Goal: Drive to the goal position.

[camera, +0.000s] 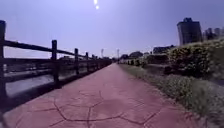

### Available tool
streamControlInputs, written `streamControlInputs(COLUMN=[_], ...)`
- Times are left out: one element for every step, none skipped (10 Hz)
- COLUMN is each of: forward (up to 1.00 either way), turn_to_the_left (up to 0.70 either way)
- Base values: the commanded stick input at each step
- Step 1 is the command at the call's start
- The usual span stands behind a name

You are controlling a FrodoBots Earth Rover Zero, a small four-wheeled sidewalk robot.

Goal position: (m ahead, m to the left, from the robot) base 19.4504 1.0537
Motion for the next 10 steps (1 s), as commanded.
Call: streamControlInputs(forward=[1.00, 1.00, 1.00, 1.00, 1.00, 1.00, 1.00, 1.00, 1.00, 0.89], turn_to_the_left=[0.01, 0.01, 0.01, 0.01, 0.01, 0.01, 0.01, 0.01, 0.01, 0.01])
